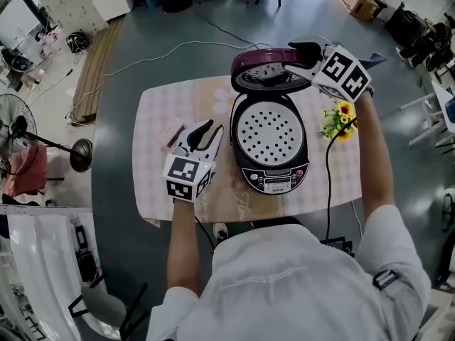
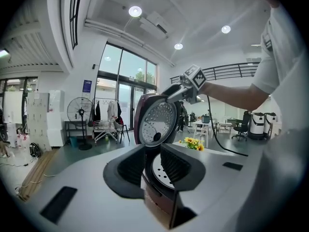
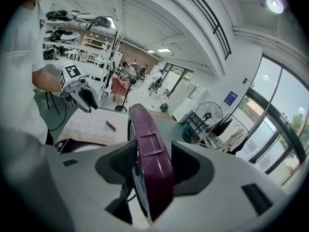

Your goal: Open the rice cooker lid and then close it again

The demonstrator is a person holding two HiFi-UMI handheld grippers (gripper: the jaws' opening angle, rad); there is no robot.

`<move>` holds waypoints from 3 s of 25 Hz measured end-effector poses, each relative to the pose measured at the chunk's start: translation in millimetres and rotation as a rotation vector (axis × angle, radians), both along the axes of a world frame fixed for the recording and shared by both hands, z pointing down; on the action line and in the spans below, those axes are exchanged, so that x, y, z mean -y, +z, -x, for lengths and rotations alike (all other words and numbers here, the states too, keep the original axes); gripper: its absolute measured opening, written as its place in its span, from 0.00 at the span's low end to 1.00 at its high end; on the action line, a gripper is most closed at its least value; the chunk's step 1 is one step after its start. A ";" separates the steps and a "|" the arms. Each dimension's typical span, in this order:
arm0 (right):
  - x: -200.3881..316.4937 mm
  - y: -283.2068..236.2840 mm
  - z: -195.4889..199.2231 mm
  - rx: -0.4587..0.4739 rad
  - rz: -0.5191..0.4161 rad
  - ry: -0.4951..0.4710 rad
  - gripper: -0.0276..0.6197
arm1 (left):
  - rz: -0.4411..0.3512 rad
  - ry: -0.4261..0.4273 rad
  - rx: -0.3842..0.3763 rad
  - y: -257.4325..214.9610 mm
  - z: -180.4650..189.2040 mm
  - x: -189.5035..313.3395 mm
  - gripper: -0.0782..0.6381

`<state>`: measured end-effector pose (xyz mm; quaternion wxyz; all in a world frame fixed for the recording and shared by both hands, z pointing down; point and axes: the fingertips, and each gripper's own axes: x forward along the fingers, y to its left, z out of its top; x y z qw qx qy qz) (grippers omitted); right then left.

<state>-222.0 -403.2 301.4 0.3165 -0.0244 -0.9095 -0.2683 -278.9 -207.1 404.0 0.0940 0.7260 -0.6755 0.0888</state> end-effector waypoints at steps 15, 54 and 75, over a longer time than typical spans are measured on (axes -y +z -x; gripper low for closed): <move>-46.0 10.1 -35.3 0.024 0.055 -0.035 0.40 | 0.038 0.079 0.012 -1.3 -8.8 -30.4 0.26; -162.6 138.5 -120.9 -0.050 0.372 -0.029 0.32 | 0.073 0.287 -0.055 25.1 -88.6 -47.4 0.26; -162.2 183.7 -128.8 -0.034 0.495 0.023 0.24 | 0.154 0.289 -0.096 54.4 -106.4 -43.9 0.26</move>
